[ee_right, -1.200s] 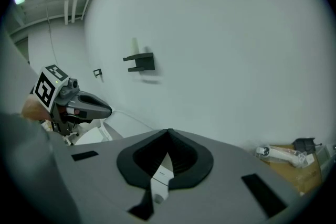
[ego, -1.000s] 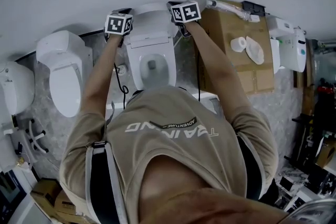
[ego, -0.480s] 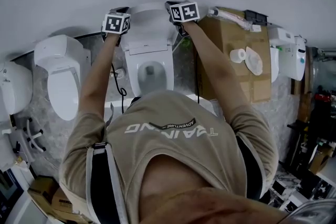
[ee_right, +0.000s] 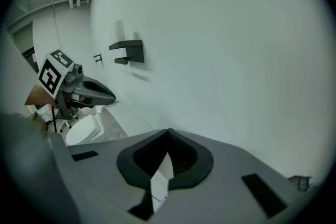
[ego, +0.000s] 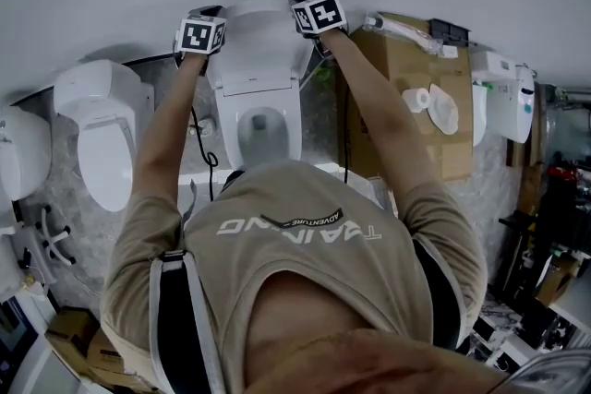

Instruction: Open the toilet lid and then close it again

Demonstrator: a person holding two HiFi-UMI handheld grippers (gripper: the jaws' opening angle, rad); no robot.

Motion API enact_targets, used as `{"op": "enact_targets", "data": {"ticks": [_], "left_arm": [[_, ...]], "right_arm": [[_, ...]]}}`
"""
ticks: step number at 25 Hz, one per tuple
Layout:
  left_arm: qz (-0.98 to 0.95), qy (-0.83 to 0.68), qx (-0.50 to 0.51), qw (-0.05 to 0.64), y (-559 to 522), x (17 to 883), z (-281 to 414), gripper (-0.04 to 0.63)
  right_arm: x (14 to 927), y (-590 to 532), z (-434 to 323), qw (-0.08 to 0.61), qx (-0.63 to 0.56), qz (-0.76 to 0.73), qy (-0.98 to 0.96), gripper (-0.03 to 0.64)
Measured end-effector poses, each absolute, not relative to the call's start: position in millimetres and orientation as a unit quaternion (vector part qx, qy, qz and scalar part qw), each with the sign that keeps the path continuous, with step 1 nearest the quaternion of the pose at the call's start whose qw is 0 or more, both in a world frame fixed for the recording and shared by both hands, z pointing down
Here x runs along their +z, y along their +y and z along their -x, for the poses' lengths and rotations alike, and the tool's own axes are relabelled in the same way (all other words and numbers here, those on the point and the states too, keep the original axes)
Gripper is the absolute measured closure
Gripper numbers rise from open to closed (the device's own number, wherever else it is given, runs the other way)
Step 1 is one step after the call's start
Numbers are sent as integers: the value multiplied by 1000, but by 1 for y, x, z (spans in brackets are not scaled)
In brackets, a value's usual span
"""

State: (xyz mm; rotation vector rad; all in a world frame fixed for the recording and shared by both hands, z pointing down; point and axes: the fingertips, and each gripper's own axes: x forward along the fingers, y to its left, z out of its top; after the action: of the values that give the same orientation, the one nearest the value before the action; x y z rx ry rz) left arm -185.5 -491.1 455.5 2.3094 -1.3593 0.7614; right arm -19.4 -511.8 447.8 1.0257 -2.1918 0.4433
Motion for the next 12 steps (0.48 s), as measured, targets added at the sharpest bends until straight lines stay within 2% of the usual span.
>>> {"op": "enact_targets", "data": {"ticks": [5, 12], "left_arm": [[-818, -480, 254, 187, -490, 456, 187, 595], [-817, -473, 276, 185, -486, 454, 184, 595]], "right_arm": [[440, -519, 26, 304, 178, -402, -845, 606], [446, -530, 34, 318, 199, -390, -841, 606]]}}
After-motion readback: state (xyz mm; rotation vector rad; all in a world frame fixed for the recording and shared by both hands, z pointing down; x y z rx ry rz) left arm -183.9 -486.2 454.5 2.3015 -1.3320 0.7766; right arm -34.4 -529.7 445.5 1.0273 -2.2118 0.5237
